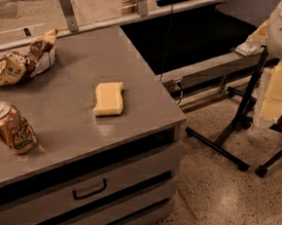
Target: Pick sponge
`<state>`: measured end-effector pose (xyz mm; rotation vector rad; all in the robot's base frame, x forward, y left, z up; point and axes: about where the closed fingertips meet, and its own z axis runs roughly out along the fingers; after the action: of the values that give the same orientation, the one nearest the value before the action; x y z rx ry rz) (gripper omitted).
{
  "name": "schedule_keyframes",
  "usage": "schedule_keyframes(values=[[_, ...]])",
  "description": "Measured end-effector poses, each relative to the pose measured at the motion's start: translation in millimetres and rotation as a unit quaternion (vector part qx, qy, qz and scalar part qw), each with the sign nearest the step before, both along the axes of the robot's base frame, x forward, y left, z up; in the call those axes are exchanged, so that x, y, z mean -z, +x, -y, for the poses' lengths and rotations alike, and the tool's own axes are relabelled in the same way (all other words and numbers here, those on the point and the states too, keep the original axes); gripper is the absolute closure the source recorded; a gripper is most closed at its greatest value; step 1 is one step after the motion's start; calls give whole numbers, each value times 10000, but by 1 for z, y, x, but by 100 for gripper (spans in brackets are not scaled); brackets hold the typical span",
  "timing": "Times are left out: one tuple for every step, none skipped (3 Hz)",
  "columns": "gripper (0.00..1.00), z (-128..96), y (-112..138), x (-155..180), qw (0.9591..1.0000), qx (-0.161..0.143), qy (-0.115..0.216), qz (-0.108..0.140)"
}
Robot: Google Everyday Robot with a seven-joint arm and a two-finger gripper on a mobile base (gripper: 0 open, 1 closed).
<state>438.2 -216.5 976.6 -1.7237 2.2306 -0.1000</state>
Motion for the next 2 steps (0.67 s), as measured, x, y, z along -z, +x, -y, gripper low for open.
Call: schedule_keyframes(values=[[0,0,0,0,10000,0,0,1],[0,-12,13,-2,9996,-273,-47,78]])
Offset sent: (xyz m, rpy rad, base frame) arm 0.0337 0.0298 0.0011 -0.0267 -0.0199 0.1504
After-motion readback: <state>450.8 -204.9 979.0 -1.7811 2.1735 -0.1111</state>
